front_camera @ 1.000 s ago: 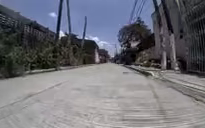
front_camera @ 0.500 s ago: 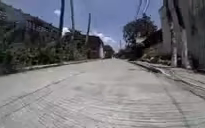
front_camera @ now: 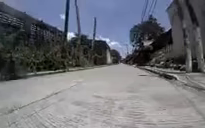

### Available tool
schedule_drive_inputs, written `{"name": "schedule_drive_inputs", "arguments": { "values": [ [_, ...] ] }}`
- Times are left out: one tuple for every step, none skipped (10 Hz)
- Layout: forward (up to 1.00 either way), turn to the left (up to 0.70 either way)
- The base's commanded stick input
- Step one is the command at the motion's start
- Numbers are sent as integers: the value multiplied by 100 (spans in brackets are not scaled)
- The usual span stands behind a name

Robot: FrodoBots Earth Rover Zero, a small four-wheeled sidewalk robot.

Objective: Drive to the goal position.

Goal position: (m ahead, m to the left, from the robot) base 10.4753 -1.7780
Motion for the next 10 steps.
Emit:
{"name": "schedule_drive_inputs", "arguments": {
  "values": [
    [100,-26],
    [100,-26],
    [100,-26],
    [100,-26],
    [100,-26],
    [100,-26],
    [100,-26],
    [100,-26],
    [100,-26],
    [100,-26]
  ]
}}
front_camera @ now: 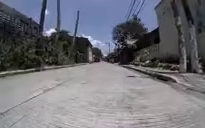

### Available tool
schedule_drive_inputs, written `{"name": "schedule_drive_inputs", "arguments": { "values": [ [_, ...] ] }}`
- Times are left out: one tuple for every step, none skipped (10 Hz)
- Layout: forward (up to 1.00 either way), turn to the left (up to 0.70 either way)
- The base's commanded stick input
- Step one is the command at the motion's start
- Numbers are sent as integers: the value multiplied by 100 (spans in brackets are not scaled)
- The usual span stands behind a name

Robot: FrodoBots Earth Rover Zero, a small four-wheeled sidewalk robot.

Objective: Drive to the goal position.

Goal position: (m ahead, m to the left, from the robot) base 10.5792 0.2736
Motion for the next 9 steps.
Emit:
{"name": "schedule_drive_inputs", "arguments": {
  "values": [
    [100,-17],
    [100,-8],
    [100,1],
    [100,10],
    [100,14],
    [100,14],
    [100,14],
    [100,14],
    [100,14]
  ]
}}
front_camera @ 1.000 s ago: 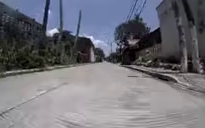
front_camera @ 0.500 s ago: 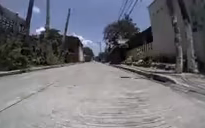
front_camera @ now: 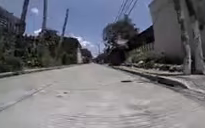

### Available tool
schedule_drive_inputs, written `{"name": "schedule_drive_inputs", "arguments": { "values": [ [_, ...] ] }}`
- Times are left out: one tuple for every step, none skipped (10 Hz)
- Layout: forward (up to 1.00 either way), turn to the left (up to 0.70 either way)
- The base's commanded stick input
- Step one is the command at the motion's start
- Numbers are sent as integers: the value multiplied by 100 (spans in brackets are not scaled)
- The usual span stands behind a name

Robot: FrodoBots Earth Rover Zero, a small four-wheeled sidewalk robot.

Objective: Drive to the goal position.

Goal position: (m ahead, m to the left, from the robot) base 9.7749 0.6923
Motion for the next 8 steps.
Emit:
{"name": "schedule_drive_inputs", "arguments": {
  "values": [
    [100,14],
    [100,-10],
    [100,-26],
    [100,-26],
    [100,-4],
    [100,7],
    [100,-24],
    [100,-26]
  ]
}}
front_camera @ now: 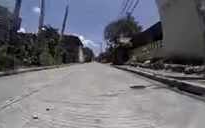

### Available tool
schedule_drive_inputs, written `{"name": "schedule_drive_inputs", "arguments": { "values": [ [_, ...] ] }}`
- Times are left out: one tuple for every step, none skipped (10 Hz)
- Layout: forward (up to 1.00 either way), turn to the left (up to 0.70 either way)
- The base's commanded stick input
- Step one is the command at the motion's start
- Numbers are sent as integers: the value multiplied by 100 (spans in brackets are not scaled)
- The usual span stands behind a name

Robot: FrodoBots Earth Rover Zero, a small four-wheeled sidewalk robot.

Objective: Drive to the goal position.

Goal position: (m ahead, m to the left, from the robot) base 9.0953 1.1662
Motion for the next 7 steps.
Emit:
{"name": "schedule_drive_inputs", "arguments": {
  "values": [
    [100,-26],
    [100,-26],
    [100,-26],
    [100,-26],
    [100,-20],
    [100,-14],
    [100,-7]
  ]
}}
